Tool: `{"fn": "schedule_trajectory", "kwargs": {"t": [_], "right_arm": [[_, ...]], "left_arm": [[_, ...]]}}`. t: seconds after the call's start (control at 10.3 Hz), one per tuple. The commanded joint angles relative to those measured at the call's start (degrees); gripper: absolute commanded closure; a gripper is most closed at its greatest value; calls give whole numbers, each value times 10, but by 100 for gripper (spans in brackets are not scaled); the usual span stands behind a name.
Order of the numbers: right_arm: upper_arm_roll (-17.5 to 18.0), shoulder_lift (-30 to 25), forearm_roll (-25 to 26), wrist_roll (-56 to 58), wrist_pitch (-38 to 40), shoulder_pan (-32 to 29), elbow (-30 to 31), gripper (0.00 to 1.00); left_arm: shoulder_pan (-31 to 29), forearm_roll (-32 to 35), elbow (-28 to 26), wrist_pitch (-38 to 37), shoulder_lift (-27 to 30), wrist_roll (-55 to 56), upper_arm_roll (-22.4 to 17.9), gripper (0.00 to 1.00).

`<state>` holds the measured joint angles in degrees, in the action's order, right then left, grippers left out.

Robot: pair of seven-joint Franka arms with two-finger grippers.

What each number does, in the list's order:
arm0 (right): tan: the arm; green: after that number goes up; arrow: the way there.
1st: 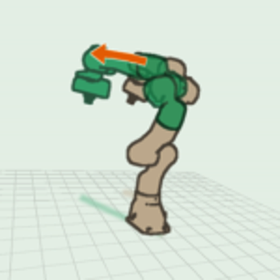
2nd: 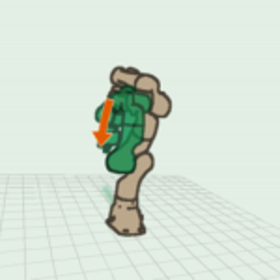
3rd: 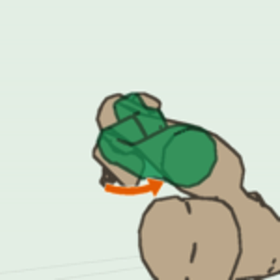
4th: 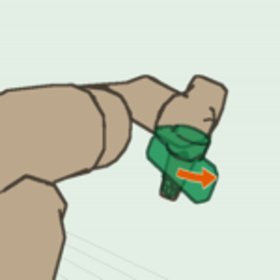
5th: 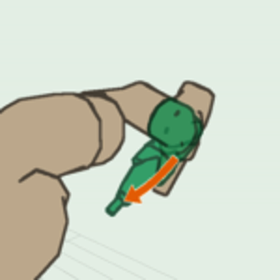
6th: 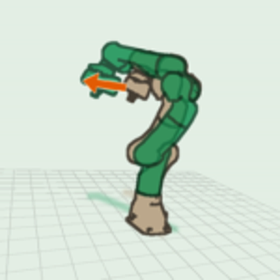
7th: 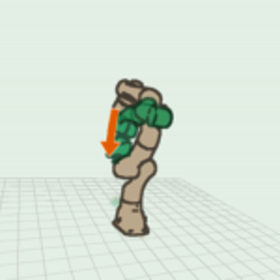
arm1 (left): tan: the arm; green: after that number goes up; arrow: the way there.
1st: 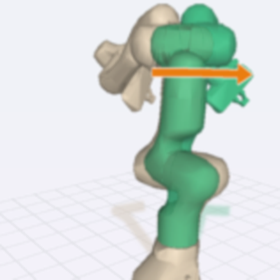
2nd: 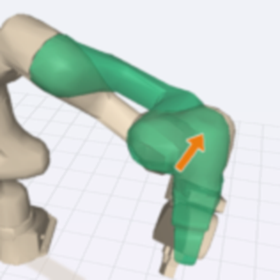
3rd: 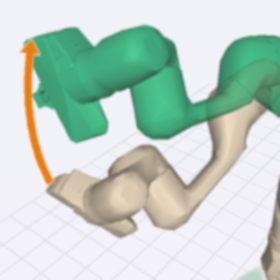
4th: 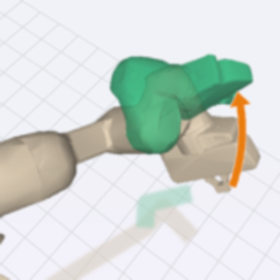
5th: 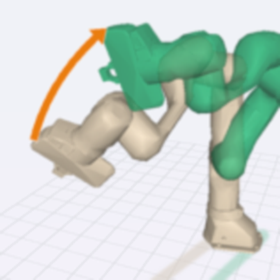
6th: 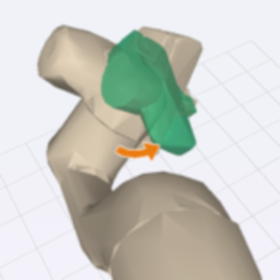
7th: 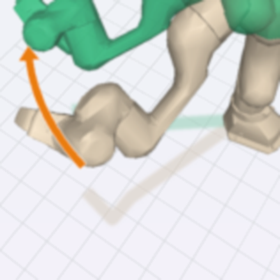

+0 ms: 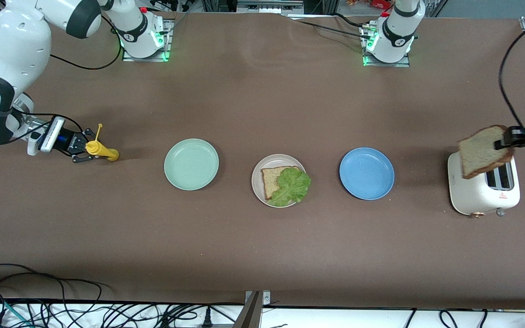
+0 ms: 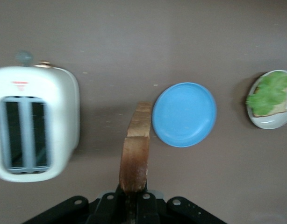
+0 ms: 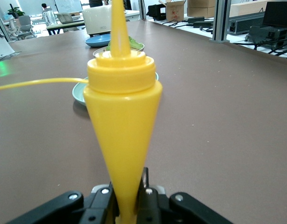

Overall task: Make sandwich on beige plate with both arms
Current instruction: 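Lift the toast from the toaster with the left gripper toward the beige plate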

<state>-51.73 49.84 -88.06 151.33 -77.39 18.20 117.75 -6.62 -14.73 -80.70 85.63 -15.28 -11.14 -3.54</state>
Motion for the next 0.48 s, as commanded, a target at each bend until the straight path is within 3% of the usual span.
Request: {"fn": "schedule_trajectory", "kwargs": {"t": [0.0,0.1,0.39], "right_arm": [[6,7,-9,9,9,-11,-15,48],[6,8,-9,7,9,-13,-15,36],[6,8,-2,6,13,-25,-19,34]], "left_arm": [[48,-84,20,-20,-35,69,-5,100],[74,-134,21,-19,-56,108,-5,100],[124,-321,22,-17,-144,126,-4,100]]}}
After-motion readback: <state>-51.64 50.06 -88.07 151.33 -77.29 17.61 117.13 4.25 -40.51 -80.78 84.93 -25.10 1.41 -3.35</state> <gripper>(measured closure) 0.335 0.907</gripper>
